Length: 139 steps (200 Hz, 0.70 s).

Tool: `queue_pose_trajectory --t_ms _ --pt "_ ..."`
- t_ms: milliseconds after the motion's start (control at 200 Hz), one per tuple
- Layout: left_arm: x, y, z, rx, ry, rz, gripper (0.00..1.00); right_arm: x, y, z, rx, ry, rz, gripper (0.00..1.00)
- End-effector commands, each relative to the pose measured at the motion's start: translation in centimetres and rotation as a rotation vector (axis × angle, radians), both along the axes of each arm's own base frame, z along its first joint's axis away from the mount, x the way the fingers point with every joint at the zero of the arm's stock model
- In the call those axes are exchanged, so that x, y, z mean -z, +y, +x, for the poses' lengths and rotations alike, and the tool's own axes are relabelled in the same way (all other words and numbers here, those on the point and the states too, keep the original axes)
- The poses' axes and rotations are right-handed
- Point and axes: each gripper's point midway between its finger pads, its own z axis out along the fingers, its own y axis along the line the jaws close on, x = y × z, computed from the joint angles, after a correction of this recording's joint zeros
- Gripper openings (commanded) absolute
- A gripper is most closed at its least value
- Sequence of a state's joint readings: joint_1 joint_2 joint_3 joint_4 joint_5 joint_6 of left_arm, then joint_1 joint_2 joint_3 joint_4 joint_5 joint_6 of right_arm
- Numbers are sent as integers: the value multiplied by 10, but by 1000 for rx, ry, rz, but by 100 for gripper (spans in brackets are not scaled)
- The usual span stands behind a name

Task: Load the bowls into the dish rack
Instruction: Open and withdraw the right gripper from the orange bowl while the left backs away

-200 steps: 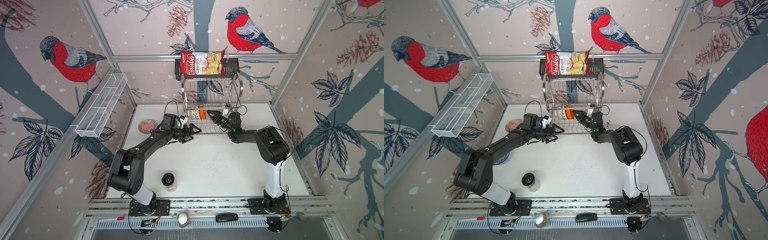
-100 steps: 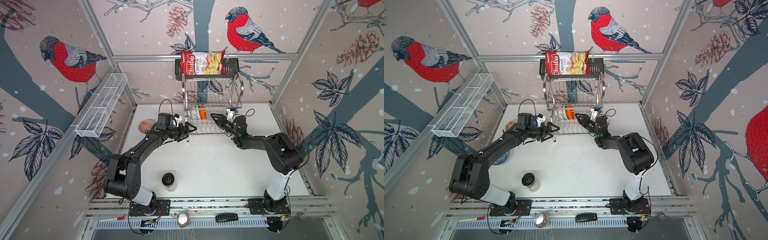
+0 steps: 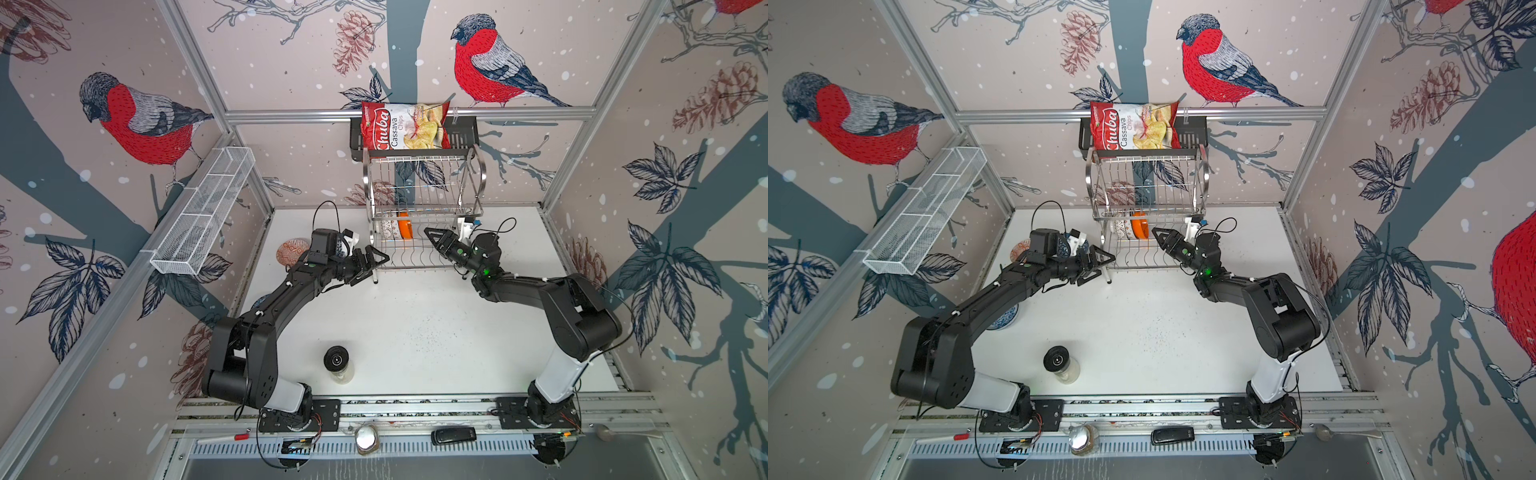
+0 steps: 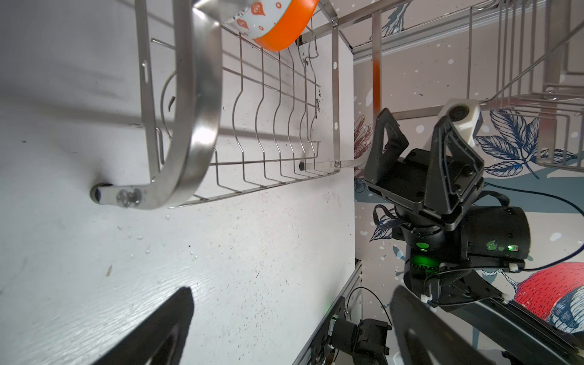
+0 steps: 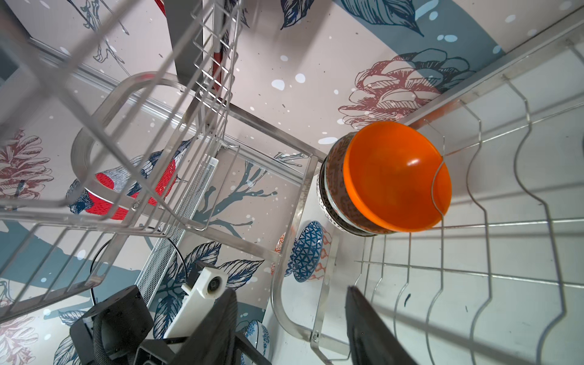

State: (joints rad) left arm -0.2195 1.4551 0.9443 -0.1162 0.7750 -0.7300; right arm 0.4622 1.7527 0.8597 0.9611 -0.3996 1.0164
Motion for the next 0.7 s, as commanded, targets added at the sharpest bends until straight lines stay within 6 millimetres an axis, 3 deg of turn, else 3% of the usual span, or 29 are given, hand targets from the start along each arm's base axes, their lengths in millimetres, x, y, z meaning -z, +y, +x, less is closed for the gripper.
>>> queue_pose_trajectory --t_ms 0,525,690 --pt "-2 8 1 -25 -26 2 97 -7 -6 -2 28 -32 -26 59" --pt "7 43 12 -135 -1 87 97 -8 -17 -6 54 10 -152 70" --pt "17 69 19 -222 51 168 97 -4 -25 -6 85 42 -195 72"
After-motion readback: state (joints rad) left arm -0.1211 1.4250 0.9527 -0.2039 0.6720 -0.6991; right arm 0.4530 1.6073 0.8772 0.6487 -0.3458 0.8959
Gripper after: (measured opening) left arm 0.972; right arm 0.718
